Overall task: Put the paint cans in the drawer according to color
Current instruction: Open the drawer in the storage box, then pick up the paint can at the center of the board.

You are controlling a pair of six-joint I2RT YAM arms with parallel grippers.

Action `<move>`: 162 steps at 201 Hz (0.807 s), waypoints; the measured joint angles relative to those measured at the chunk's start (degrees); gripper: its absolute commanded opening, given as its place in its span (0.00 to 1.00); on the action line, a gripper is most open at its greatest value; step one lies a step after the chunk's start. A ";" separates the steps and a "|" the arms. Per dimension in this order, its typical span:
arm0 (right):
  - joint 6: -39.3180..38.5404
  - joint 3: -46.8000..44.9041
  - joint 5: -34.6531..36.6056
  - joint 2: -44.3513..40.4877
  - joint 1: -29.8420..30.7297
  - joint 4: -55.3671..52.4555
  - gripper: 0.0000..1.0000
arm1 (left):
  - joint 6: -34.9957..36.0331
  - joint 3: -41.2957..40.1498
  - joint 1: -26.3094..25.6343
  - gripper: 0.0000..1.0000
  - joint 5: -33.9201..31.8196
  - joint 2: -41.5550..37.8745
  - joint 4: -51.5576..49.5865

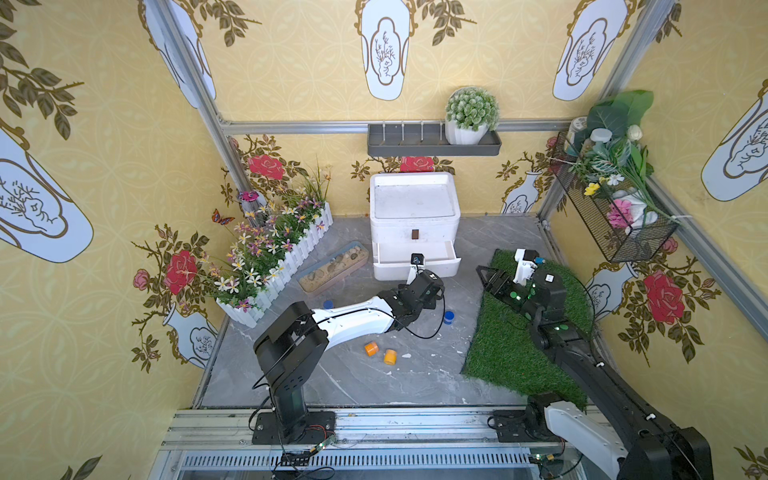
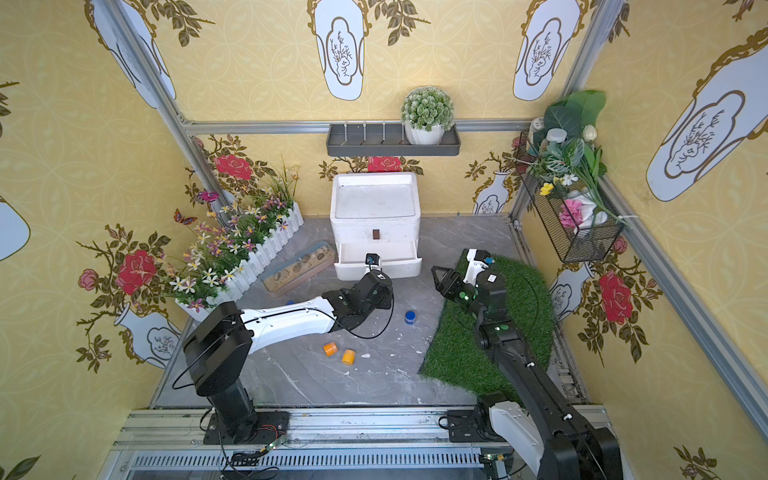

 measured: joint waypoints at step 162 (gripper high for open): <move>-6.03 6.64 9.14 5.38 26.10 -31.28 0.71 | -1.36 -46.51 7.69 0.94 3.54 -50.80 13.38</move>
